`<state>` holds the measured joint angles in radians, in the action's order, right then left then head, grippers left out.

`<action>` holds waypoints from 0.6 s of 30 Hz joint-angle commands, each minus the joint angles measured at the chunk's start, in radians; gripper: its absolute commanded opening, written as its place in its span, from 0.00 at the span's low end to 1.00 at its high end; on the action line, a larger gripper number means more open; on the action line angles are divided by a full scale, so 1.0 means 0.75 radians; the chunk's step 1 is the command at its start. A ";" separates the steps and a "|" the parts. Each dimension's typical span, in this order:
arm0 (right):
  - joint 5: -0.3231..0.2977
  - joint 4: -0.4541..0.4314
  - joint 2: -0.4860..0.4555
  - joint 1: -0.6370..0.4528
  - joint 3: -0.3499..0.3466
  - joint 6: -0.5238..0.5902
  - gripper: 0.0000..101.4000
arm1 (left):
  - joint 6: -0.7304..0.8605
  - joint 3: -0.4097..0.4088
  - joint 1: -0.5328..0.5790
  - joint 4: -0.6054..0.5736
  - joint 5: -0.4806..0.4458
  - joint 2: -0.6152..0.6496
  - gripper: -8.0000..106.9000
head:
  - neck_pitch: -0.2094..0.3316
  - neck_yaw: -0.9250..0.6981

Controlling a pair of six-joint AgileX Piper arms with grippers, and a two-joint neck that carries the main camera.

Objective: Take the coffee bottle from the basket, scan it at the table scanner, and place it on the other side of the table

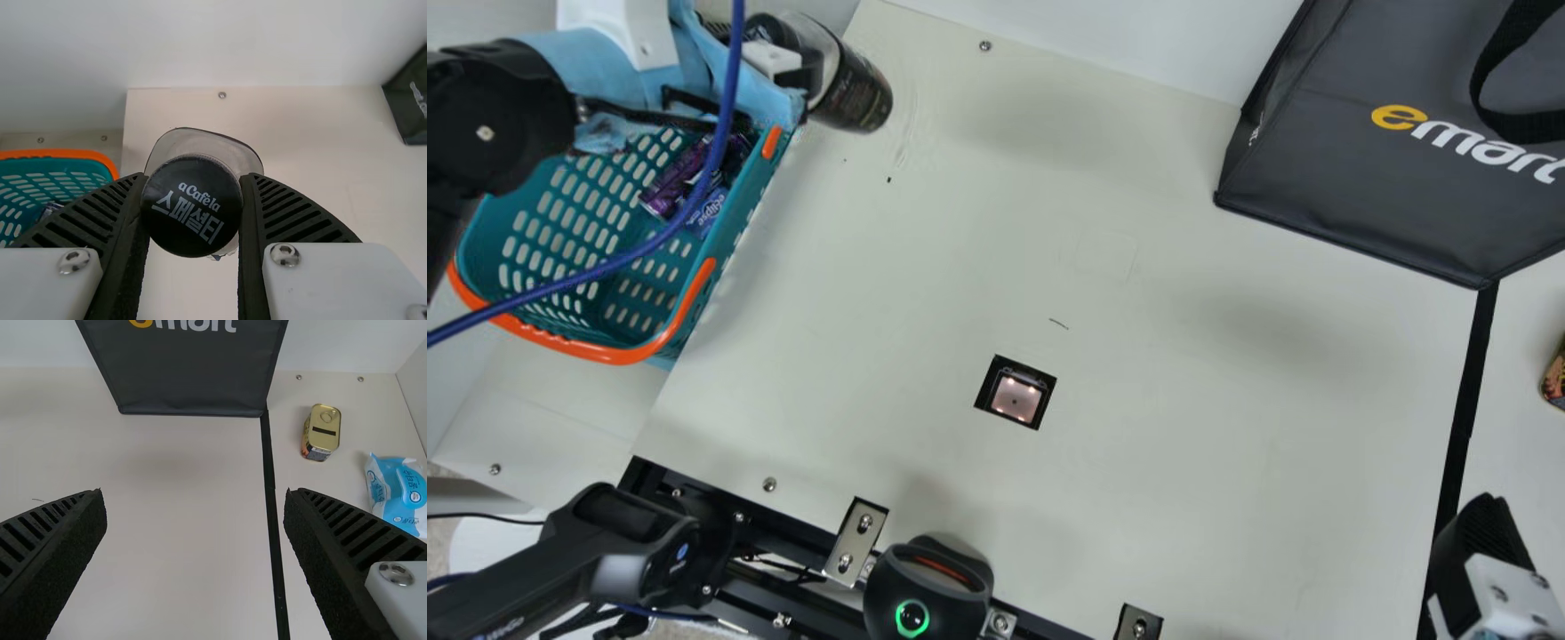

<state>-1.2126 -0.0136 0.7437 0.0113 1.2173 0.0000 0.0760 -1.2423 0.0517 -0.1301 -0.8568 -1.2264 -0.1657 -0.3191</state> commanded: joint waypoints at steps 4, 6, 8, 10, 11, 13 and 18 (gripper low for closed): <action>0.000 0.000 0.000 0.000 0.000 0.000 0.94 | -0.045 0.021 0.066 0.068 -0.060 0.021 0.00 | 0.037 -0.003; 0.000 0.000 0.000 0.000 0.000 0.000 0.94 | -0.061 0.029 0.084 0.088 -0.085 0.031 0.00 | 0.037 -0.003; 0.000 0.000 0.000 0.000 0.000 0.000 0.94 | -0.078 0.040 0.101 0.105 -0.111 0.041 0.00 | 0.037 -0.003; 0.000 0.000 0.000 0.000 0.000 0.000 0.94 | -0.093 0.051 0.113 0.118 -0.136 0.051 0.00 | 0.037 -0.003; 0.000 0.000 0.000 0.000 0.000 0.000 0.94 | -0.100 0.057 0.120 0.123 -0.150 0.055 0.00 | 0.037 -0.003; 0.000 0.000 0.000 0.000 0.000 0.000 0.94 | -0.113 0.070 0.131 0.132 -0.175 0.064 0.00 | 0.037 -0.003; 0.000 0.000 0.000 0.000 0.000 0.000 0.94 | -0.143 0.105 0.156 0.151 -0.229 0.082 0.00 | 0.037 -0.003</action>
<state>-1.2126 -0.0136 0.7437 0.0113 1.2173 0.0000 -0.0273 -1.1673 0.1663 -0.0187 -1.0210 -1.1656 -0.1657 -0.3175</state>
